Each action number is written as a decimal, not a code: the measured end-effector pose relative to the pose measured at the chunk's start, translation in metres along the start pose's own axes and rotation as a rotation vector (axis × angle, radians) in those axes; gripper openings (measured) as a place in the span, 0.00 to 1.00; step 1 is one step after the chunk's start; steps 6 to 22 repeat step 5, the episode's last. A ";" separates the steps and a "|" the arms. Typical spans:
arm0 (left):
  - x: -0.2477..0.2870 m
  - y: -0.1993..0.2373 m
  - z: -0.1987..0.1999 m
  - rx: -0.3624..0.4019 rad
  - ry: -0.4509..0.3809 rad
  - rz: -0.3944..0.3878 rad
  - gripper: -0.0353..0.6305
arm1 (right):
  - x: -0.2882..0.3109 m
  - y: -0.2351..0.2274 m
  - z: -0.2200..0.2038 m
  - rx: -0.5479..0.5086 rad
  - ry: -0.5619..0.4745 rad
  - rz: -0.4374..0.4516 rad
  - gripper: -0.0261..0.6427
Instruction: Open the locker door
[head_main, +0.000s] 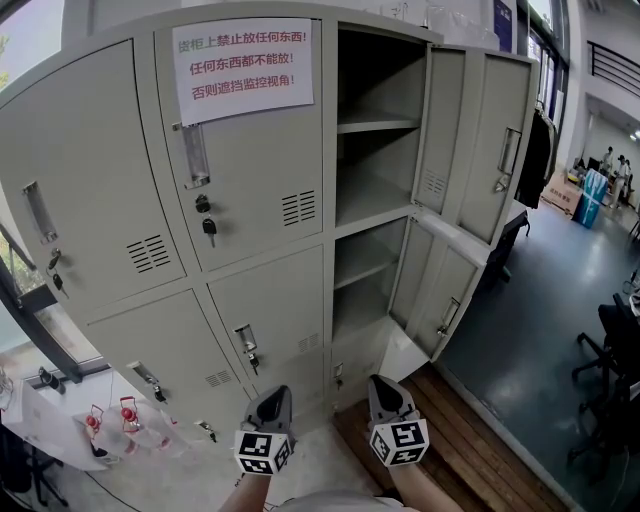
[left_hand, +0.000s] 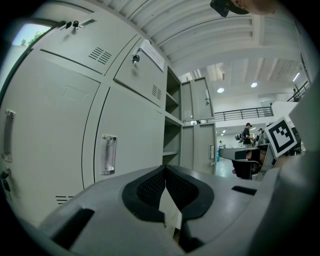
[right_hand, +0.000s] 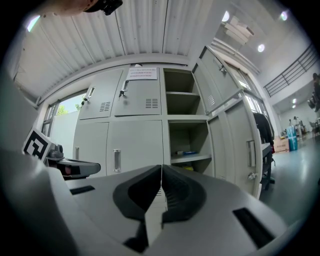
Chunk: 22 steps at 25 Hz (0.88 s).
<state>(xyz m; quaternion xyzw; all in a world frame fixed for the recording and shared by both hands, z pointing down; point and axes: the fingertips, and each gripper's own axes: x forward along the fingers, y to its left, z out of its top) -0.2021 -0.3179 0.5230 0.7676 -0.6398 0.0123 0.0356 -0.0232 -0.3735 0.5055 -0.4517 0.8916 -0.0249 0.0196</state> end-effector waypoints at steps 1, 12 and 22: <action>0.000 0.000 0.000 0.001 0.001 0.000 0.07 | 0.000 0.000 -0.001 0.000 0.002 0.000 0.06; -0.001 -0.001 -0.002 0.001 0.004 -0.001 0.07 | -0.002 0.000 -0.002 -0.001 0.008 0.001 0.06; -0.001 -0.001 -0.002 0.001 0.004 -0.001 0.07 | -0.002 0.000 -0.002 -0.001 0.008 0.001 0.06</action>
